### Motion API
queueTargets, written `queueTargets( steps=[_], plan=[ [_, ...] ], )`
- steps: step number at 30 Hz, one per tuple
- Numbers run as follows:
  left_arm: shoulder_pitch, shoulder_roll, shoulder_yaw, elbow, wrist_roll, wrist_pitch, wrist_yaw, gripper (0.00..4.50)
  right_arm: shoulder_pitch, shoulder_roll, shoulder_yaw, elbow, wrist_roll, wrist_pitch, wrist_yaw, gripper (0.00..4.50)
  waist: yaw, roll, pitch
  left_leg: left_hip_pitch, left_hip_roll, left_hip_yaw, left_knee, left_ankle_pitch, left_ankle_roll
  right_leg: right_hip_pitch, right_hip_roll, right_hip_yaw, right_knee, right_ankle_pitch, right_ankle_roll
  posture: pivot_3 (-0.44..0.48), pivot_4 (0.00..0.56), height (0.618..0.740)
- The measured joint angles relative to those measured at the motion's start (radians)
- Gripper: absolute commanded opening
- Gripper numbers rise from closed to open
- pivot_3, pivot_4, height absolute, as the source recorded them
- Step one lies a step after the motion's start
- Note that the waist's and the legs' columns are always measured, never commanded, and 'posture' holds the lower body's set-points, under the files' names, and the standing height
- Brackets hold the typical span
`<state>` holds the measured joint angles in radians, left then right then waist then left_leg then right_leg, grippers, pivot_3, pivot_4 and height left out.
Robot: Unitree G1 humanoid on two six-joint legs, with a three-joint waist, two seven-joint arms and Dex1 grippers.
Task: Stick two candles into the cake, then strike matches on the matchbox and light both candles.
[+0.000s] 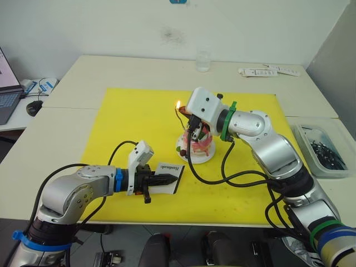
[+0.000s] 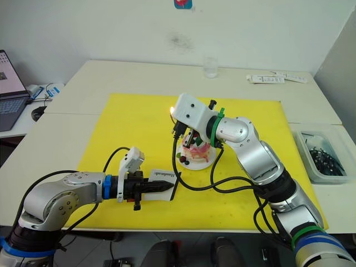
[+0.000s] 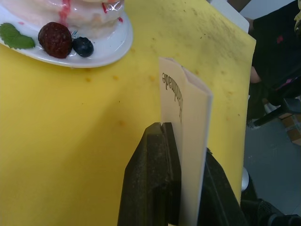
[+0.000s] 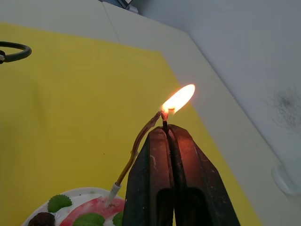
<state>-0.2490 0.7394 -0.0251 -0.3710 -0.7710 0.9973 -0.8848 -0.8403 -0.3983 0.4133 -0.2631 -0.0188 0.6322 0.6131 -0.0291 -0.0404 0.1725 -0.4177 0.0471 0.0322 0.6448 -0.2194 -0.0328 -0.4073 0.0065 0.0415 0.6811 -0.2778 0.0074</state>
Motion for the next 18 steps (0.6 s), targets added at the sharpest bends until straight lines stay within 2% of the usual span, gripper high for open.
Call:
queueTargets(
  steps=[18],
  plan=[
    [0.0, 0.0, -0.008, -0.006, 0.0, 0.0, -0.001, 0.0, -0.004, 0.034, 0.022, 0.102, -0.091, -0.118, 0.018, 0.04, 0.0, 0.0, 0.0, 0.0, 0.0, 0.0, 0.0, 0.0, 0.0, 0.0, 0.0, 0.0, 0.0, 0.0, 0.0, 0.0, 0.15, 0.74]
  ],
)
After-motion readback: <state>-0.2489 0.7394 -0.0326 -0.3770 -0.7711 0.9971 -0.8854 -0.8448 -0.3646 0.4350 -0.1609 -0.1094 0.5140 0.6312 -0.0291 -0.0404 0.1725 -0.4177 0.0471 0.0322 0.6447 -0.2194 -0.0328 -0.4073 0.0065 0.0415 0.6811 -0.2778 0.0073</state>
